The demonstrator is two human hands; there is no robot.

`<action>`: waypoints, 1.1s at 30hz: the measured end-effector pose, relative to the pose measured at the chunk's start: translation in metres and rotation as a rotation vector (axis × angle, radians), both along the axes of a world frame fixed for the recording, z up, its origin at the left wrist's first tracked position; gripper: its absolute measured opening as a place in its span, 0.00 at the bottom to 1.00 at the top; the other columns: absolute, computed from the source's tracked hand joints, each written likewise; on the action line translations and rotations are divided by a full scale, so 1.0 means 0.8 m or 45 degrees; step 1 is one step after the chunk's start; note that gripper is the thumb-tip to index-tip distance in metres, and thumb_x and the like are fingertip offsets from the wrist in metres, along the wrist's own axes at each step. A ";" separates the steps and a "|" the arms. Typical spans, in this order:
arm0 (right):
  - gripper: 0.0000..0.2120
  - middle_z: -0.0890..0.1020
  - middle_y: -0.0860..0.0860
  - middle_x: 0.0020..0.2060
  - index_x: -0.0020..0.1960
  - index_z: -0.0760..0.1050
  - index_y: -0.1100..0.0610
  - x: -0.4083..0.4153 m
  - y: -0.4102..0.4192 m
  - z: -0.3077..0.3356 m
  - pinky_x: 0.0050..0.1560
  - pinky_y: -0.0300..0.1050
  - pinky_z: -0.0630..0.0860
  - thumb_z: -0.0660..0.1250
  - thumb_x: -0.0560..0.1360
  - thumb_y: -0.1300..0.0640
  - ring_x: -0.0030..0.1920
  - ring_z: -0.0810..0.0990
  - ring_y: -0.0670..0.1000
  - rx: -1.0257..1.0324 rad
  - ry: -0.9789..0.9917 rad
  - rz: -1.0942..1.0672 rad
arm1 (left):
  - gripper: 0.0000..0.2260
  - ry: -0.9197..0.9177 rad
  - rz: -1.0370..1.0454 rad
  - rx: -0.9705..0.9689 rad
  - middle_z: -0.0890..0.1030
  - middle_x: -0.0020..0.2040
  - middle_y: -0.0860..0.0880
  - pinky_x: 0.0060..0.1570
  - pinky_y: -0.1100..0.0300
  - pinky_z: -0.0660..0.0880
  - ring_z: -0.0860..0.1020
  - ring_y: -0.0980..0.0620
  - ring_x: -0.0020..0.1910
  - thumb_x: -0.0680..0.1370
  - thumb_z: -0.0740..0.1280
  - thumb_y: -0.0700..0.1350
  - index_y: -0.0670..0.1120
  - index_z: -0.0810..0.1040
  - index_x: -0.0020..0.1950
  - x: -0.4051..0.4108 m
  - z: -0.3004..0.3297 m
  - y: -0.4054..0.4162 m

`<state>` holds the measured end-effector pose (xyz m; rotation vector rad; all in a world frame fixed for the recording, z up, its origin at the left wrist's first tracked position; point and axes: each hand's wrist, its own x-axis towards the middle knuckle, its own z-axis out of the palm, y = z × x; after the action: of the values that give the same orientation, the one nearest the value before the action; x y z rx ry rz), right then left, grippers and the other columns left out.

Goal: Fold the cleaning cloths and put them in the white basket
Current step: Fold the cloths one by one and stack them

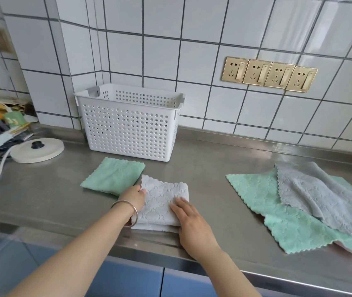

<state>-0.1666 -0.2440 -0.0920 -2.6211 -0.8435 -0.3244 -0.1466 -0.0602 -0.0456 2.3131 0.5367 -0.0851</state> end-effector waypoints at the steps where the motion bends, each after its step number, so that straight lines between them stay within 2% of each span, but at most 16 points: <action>1: 0.28 0.78 0.55 0.62 0.62 0.76 0.59 0.001 -0.001 -0.001 0.56 0.47 0.75 0.65 0.62 0.70 0.63 0.77 0.57 -0.020 -0.010 0.024 | 0.19 0.003 0.008 0.007 0.67 0.72 0.40 0.65 0.57 0.65 0.68 0.42 0.69 0.82 0.53 0.45 0.38 0.64 0.71 0.000 -0.001 0.001; 3: 0.27 0.74 0.56 0.67 0.66 0.72 0.60 0.001 -0.003 0.000 0.64 0.47 0.69 0.61 0.67 0.69 0.69 0.71 0.58 -0.005 0.016 0.058 | 0.20 0.002 0.008 0.044 0.70 0.70 0.40 0.63 0.57 0.67 0.70 0.42 0.68 0.82 0.54 0.46 0.39 0.65 0.71 0.000 -0.007 0.002; 6: 0.27 0.61 0.53 0.74 0.73 0.63 0.58 0.001 -0.005 0.008 0.71 0.37 0.50 0.52 0.74 0.65 0.76 0.55 0.52 -0.008 0.128 0.077 | 0.18 -0.049 0.022 0.133 0.76 0.63 0.40 0.56 0.56 0.71 0.75 0.41 0.60 0.80 0.57 0.47 0.40 0.69 0.67 -0.001 -0.015 0.004; 10: 0.35 0.56 0.50 0.76 0.74 0.59 0.54 -0.009 -0.008 0.022 0.70 0.33 0.39 0.44 0.68 0.47 0.77 0.49 0.49 -0.052 0.244 0.146 | 0.24 -0.234 0.025 0.291 0.70 0.66 0.41 0.59 0.51 0.71 0.72 0.41 0.62 0.79 0.60 0.47 0.43 0.60 0.73 -0.012 -0.018 0.006; 12: 0.34 0.60 0.49 0.75 0.73 0.63 0.51 -0.015 -0.008 0.022 0.72 0.39 0.44 0.45 0.69 0.43 0.76 0.54 0.49 -0.110 0.214 0.097 | 0.26 -0.311 -0.109 0.555 0.64 0.71 0.44 0.65 0.51 0.67 0.66 0.43 0.68 0.79 0.55 0.53 0.45 0.57 0.75 -0.026 -0.017 0.003; 13: 0.30 0.66 0.49 0.73 0.70 0.67 0.50 -0.019 -0.009 0.017 0.72 0.43 0.54 0.46 0.72 0.43 0.74 0.62 0.50 -0.188 0.106 0.069 | 0.28 -0.304 -0.225 0.666 0.61 0.74 0.46 0.69 0.51 0.62 0.61 0.45 0.72 0.78 0.51 0.57 0.46 0.56 0.75 -0.034 -0.017 -0.002; 15: 0.27 0.77 0.47 0.64 0.62 0.76 0.47 -0.024 -0.004 0.013 0.59 0.46 0.75 0.41 0.79 0.44 0.63 0.77 0.48 -0.323 0.179 -0.038 | 0.36 -0.192 -0.450 0.748 0.51 0.78 0.49 0.74 0.50 0.49 0.49 0.48 0.77 0.71 0.39 0.64 0.48 0.52 0.76 -0.051 -0.023 -0.017; 17: 0.32 0.81 0.46 0.59 0.58 0.79 0.47 -0.028 0.001 0.004 0.51 0.45 0.79 0.36 0.79 0.43 0.59 0.80 0.47 -0.393 0.213 -0.151 | 0.45 -0.048 -0.568 0.723 0.41 0.78 0.49 0.74 0.50 0.40 0.39 0.49 0.77 0.62 0.31 0.65 0.49 0.44 0.77 -0.060 -0.032 -0.032; 19: 0.34 0.82 0.47 0.58 0.57 0.81 0.48 -0.027 0.000 0.000 0.49 0.47 0.80 0.35 0.79 0.43 0.57 0.81 0.47 -0.413 0.200 -0.178 | 0.47 -0.001 -0.614 0.702 0.37 0.77 0.48 0.74 0.52 0.37 0.36 0.49 0.76 0.59 0.29 0.65 0.49 0.41 0.77 -0.055 -0.038 -0.037; 22: 0.38 0.82 0.49 0.57 0.55 0.82 0.51 -0.011 -0.010 0.004 0.49 0.46 0.80 0.33 0.78 0.42 0.57 0.81 0.46 -0.423 0.183 -0.254 | 0.39 0.004 -0.662 0.682 0.36 0.77 0.48 0.74 0.54 0.36 0.34 0.50 0.76 0.69 0.35 0.66 0.49 0.39 0.76 -0.028 -0.039 -0.041; 23: 0.42 0.78 0.50 0.62 0.59 0.80 0.54 0.001 -0.015 0.011 0.55 0.46 0.77 0.29 0.77 0.39 0.62 0.77 0.47 -0.441 0.209 -0.277 | 0.34 0.011 -0.678 0.691 0.36 0.77 0.48 0.74 0.54 0.36 0.34 0.50 0.75 0.75 0.39 0.64 0.49 0.39 0.76 -0.014 -0.039 -0.046; 25: 0.57 0.50 0.51 0.74 0.74 0.59 0.59 0.032 -0.024 0.018 0.72 0.49 0.56 0.16 0.61 0.31 0.75 0.53 0.48 -0.461 0.276 -0.209 | 0.29 0.000 -0.701 0.681 0.36 0.77 0.47 0.75 0.54 0.37 0.34 0.50 0.76 0.80 0.46 0.59 0.49 0.40 0.76 0.014 -0.040 -0.059; 26: 0.63 0.38 0.48 0.72 0.76 0.47 0.58 0.044 -0.029 0.024 0.74 0.49 0.45 0.13 0.51 0.30 0.76 0.41 0.48 -0.423 0.384 -0.186 | 0.29 -0.013 -0.715 0.683 0.37 0.77 0.47 0.76 0.53 0.38 0.34 0.50 0.76 0.80 0.47 0.58 0.49 0.41 0.77 0.030 -0.042 -0.066; 27: 0.66 0.33 0.46 0.71 0.77 0.41 0.57 0.055 -0.035 0.028 0.74 0.49 0.40 0.12 0.45 0.30 0.75 0.36 0.47 -0.415 0.444 -0.185 | 0.29 -0.028 -0.729 0.690 0.37 0.77 0.47 0.76 0.54 0.38 0.35 0.49 0.76 0.80 0.47 0.58 0.49 0.41 0.77 0.046 -0.043 -0.071; 30: 0.65 0.36 0.49 0.76 0.76 0.38 0.56 0.103 -0.048 0.029 0.74 0.50 0.38 0.14 0.43 0.31 0.75 0.34 0.47 -0.408 0.483 -0.238 | 0.29 -0.084 -0.745 0.699 0.38 0.78 0.47 0.75 0.55 0.38 0.35 0.50 0.76 0.80 0.47 0.59 0.49 0.42 0.77 0.102 -0.046 -0.085; 33: 0.57 0.37 0.49 0.76 0.76 0.38 0.56 0.154 -0.050 0.033 0.75 0.51 0.37 0.20 0.53 0.30 0.75 0.35 0.47 -0.383 0.524 -0.294 | 0.31 -0.091 -0.756 0.685 0.39 0.78 0.48 0.75 0.56 0.38 0.36 0.50 0.76 0.77 0.44 0.62 0.50 0.44 0.77 0.156 -0.045 -0.090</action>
<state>-0.0432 -0.2836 -0.0654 -2.9145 -0.4802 0.3034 -0.0216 -0.1323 -0.0818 2.9198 -0.2138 -0.1535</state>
